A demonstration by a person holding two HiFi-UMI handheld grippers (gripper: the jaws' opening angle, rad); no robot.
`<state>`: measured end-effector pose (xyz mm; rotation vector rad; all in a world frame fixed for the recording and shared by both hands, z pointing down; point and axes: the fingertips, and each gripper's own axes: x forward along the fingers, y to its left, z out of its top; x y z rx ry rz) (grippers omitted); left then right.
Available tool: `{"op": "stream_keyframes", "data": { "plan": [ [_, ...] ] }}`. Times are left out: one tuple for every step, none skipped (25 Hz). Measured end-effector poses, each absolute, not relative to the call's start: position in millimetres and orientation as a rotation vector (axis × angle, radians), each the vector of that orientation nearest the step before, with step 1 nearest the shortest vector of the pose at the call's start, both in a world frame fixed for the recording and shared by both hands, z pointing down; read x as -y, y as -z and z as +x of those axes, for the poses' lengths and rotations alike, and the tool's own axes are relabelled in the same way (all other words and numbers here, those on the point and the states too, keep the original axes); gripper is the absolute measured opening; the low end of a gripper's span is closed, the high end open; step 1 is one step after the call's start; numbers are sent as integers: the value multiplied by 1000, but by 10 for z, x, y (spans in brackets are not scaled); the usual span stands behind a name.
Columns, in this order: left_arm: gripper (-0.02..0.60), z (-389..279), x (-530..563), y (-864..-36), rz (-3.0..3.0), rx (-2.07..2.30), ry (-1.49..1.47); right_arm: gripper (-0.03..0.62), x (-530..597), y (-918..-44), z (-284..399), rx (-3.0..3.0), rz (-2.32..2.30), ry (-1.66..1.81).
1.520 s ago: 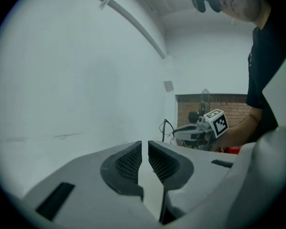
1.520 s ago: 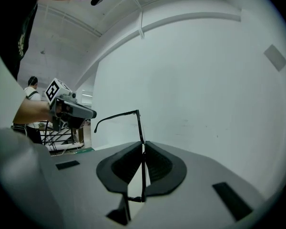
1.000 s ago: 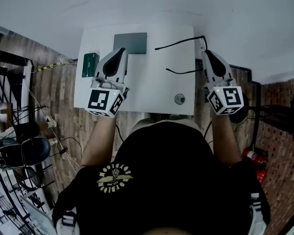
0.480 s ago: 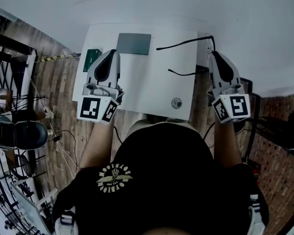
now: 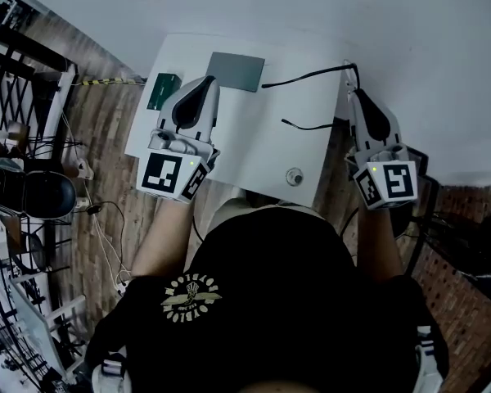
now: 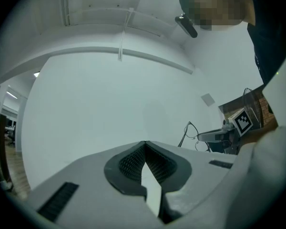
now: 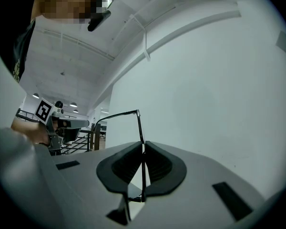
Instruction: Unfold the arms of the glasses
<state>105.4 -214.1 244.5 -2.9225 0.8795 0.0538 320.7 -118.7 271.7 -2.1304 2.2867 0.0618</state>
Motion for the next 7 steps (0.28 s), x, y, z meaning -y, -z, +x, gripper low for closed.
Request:
{"op": "stream_keyframes", "data": {
  "plan": [
    [6,1099,2121,-2436,-2923,-872,-38,20,1199,-2726,3199,-2298,-2120,-61],
    [6,1148,2099,-2432,-2926,-863,-23,20,1208,-2741,3194,-2308,-2111,-59],
    [6,1200,2075,-2432,-2928,-853,-7,20,1214,-2753,3187,-2316,-2102,-54],
    [6,1255,2048,-2437,-2928,-842,11,20,1221,-2759,3179,-2322,-2092,-49],
    [6,1311,2019,-2445,-2928,-831,30,20,1227,-2765,3172,-2327,-2082,-43],
    [6,1367,1988,-2455,-2927,-818,48,20,1232,-2770,3165,-2333,-2073,-37],
    [6,1424,1955,-2465,-2926,-804,65,20,1237,-2776,3158,-2338,-2063,-31]
  ]
}}
